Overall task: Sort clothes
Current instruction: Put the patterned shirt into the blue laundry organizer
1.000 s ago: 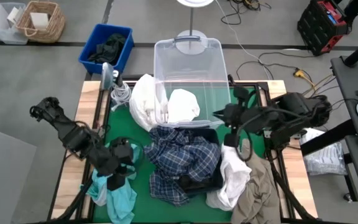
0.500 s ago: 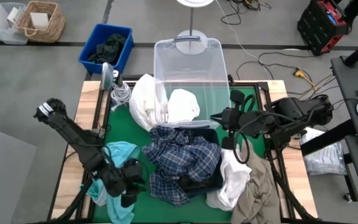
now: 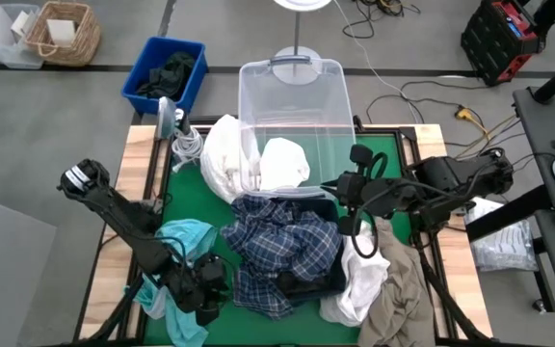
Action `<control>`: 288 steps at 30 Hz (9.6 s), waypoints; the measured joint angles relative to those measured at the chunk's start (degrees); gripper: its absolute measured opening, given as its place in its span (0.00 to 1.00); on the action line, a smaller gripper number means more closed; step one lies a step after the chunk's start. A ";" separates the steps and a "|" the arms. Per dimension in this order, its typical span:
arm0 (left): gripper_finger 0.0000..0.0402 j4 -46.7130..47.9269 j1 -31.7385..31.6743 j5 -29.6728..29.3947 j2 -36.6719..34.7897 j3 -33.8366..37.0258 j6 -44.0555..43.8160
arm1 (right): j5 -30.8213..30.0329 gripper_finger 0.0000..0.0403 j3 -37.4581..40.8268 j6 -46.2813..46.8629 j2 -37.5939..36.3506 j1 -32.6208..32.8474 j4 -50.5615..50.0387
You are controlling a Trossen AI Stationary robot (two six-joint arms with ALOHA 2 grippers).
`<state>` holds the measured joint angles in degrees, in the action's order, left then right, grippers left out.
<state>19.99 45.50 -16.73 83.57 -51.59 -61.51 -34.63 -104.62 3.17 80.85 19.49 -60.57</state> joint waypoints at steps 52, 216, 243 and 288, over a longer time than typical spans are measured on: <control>0.00 -19.51 -2.51 -12.32 -6.43 1.64 18.55 | 0.00 0.03 -0.02 0.25 -0.06 0.00 4.31; 0.00 -23.23 -23.34 14.82 -6.69 2.56 24.25 | 24.13 0.03 11.73 6.91 26.76 -3.13 22.85; 0.00 -8.72 -23.26 0.83 -14.27 -0.24 25.94 | 25.58 0.03 14.93 3.66 26.95 -5.20 26.16; 0.01 3.58 -16.18 -5.25 -7.79 -6.06 32.21 | 16.85 0.03 4.72 8.52 12.88 -1.20 0.65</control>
<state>23.57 29.32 -21.98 75.78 -57.65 -29.30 -17.78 -99.90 11.69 93.73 18.28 -59.92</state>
